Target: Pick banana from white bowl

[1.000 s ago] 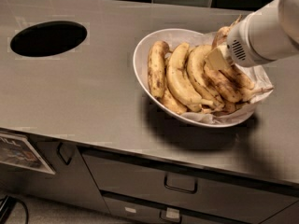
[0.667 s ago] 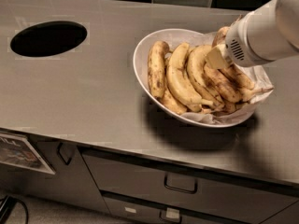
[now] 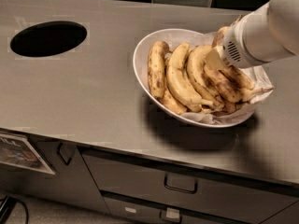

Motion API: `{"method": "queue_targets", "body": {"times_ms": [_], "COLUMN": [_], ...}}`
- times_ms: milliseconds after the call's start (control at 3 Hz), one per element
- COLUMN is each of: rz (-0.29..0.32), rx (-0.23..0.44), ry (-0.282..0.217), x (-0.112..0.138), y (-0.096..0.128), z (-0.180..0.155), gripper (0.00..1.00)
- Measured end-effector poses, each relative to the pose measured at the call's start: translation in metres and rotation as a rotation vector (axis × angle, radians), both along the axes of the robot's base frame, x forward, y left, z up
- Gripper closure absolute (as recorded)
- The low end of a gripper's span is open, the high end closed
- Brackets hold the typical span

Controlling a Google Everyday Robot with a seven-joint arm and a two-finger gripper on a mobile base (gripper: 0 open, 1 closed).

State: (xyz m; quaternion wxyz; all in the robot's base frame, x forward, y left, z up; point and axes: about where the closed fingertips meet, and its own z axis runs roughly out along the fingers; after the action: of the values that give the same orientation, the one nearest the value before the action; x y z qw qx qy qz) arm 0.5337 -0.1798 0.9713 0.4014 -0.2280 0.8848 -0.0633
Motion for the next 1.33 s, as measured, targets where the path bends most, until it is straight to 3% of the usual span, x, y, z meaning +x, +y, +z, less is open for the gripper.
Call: {"method": "queue_targets", "body": {"times_ms": [1333], "rz": [-0.082], "rx": [-0.089], "ry": [0.042], "x": [0.012], "y": [-0.008], "z": [-0.023], "gripper": [0.5]}}
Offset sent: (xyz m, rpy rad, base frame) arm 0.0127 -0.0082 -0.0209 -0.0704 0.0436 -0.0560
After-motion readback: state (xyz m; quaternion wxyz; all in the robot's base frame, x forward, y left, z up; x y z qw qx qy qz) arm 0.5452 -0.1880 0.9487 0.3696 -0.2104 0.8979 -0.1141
